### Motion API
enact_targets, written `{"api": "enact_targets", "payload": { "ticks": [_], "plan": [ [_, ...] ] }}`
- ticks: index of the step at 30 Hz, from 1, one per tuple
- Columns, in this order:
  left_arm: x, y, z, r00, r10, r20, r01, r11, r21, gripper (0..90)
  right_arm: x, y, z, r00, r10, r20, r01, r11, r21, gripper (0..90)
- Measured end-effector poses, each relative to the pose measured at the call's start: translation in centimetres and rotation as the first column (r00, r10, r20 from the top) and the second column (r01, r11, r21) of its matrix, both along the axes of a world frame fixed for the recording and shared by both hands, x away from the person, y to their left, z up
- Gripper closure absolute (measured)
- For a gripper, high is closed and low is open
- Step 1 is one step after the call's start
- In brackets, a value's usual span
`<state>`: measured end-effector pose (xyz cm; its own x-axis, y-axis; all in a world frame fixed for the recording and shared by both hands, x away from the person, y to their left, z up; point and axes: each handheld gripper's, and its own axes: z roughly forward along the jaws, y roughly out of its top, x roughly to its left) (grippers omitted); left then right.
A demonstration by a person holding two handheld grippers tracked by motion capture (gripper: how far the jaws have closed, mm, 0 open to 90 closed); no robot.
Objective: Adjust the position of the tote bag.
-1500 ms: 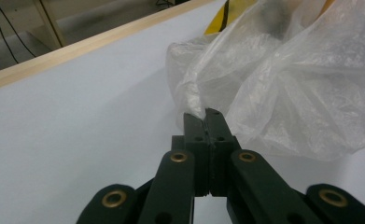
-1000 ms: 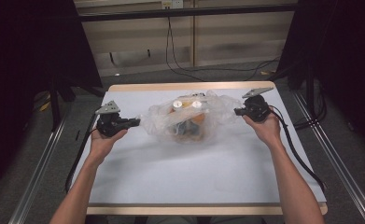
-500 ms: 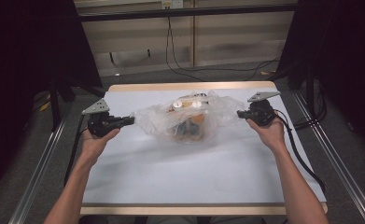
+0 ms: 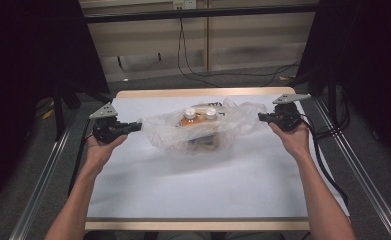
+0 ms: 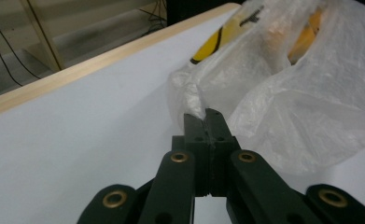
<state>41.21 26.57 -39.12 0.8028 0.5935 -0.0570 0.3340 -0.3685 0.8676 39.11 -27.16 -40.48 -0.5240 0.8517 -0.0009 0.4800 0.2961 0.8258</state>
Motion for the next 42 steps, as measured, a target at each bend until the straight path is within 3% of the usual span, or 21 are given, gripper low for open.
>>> {"api": "enact_targets", "payload": {
  "ticks": [2, 4, 9, 14, 15, 18, 19, 21, 23, 42],
  "plan": [
    [0.6, 0.0, -0.3, 0.9998, 0.017, -0.010, -0.017, 0.9997, -0.017, 90.0, 0.5, -0.1, 0.0, 0.9999, -0.014, 0.000, 0.014, 0.9999, 0.008, 90.0],
    [0.9, -0.6, -1.0, 0.9997, 0.015, -0.022, -0.014, 0.9997, 0.018, 90.0, 0.9, -0.1, -0.1, 0.9998, -0.022, -0.004, 0.022, 0.9997, 0.013, 90.0],
    [1.1, -1.4, -2.6, 0.9985, 0.016, -0.053, -0.013, 0.9985, 0.053, 90.0, 1.5, 0.6, -1.1, 0.9989, -0.026, -0.039, 0.025, 0.9994, -0.023, 90.0],
    [1.1, -2.1, -3.0, 0.9984, 0.000, -0.056, 0.006, 0.9941, 0.109, 90.0, 1.7, 1.3, -2.0, 0.9977, -0.009, -0.067, 0.004, 0.9980, -0.064, 90.0],
    [1.1, -2.3, -3.3, 0.9980, -0.008, -0.063, 0.017, 0.9911, 0.132, 90.0, 1.8, 1.7, -2.4, 0.9967, -0.004, -0.081, -0.002, 0.9967, -0.081, 90.0],
    [1.1, -2.6, -3.6, 0.9977, -0.013, -0.066, 0.023, 0.9882, 0.151, 90.0, 2.0, 1.9, -2.7, 0.9958, 0.001, -0.091, -0.009, 0.9963, -0.085, 90.0],
    [1.0, -2.9, -3.9, 0.9979, -0.015, -0.064, 0.027, 0.9805, 0.195, 90.0, 2.0, 2.2, -3.0, 0.9948, -0.002, -0.102, -0.010, 0.9941, -0.108, 90.0],
    [0.9, -3.0, -4.2, 0.9973, -0.010, -0.072, 0.026, 0.9735, 0.227, 90.0, 2.0, 2.4, -3.5, 0.9934, -0.005, -0.114, -0.011, 0.9890, -0.148, 90.0],
    [0.9, -2.7, -4.3, 0.9973, -0.006, -0.074, 0.020, 0.9806, 0.195, 90.0, 1.9, 2.4, -3.9, 0.9920, -0.005, -0.126, -0.014, 0.9882, -0.153, 90.0],
    [0.2, -1.7, -5.6, 0.9932, 0.002, -0.116, 0.025, 0.9736, 0.227, 90.0, 0.9, 1.9, -4.9, 0.9882, 0.017, -0.153, -0.041, 0.9862, -0.160, 90.0]
  ]
}}
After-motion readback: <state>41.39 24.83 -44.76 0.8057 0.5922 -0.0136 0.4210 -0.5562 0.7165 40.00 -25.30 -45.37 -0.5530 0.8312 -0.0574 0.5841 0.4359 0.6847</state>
